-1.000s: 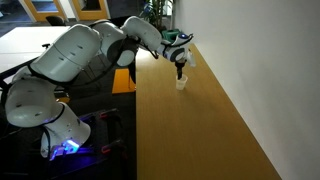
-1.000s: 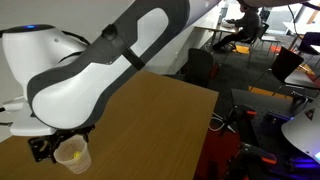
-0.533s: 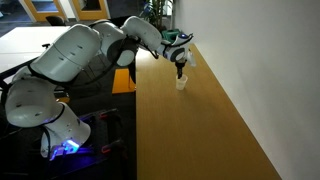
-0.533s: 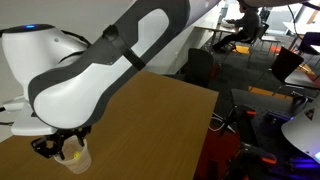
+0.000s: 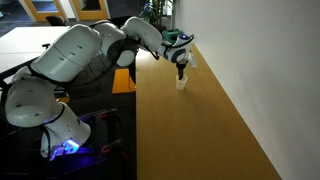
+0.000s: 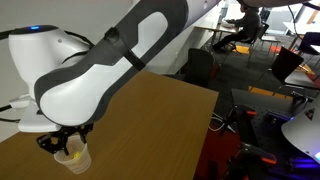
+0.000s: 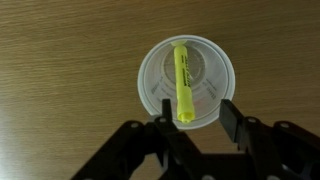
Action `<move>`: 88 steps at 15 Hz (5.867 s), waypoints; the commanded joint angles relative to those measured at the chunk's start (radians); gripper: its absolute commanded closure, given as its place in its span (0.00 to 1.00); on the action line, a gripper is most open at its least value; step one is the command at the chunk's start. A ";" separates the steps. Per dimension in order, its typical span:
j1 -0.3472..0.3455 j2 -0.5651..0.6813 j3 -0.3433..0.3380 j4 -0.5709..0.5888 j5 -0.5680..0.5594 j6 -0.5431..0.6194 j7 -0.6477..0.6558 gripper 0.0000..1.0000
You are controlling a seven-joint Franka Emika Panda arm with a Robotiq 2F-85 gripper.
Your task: Remove the marker from the measuring cup and put it on the table
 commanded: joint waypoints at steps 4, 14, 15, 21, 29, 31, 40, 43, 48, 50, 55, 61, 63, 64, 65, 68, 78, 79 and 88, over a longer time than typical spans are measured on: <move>0.002 0.042 0.001 0.061 -0.018 -0.025 -0.001 0.50; 0.004 0.044 0.008 0.080 -0.013 -0.039 -0.006 0.51; 0.005 0.039 0.008 0.074 -0.015 -0.037 -0.003 0.51; 0.003 0.017 0.021 0.052 -0.014 -0.035 -0.019 0.51; 0.012 0.028 0.010 0.075 -0.041 -0.043 -0.045 0.52; 0.013 0.033 0.008 0.082 -0.057 -0.050 -0.056 0.53; 0.009 0.055 0.014 0.099 -0.064 -0.054 -0.111 0.54; 0.008 0.061 0.016 0.103 -0.061 -0.054 -0.130 0.54; 0.010 0.080 0.019 0.123 -0.060 -0.060 -0.163 0.54; 0.013 0.088 0.018 0.136 -0.058 -0.071 -0.173 0.55; 0.022 0.084 0.017 0.148 -0.057 -0.087 -0.179 0.53; 0.017 0.101 0.026 0.194 -0.041 -0.154 -0.186 0.57; 0.016 0.108 0.027 0.208 -0.039 -0.174 -0.191 0.56; 0.016 0.112 0.027 0.216 -0.038 -0.181 -0.191 0.57; 0.016 0.115 0.027 0.222 -0.037 -0.188 -0.192 0.56; 0.016 0.128 0.029 0.241 -0.036 -0.197 -0.198 0.58; -0.078 0.196 0.229 0.298 -0.213 -0.283 -0.181 0.94; -0.082 0.203 0.241 0.306 -0.224 -0.293 -0.181 1.00; -0.066 0.178 0.212 0.330 -0.220 -0.294 -0.124 0.95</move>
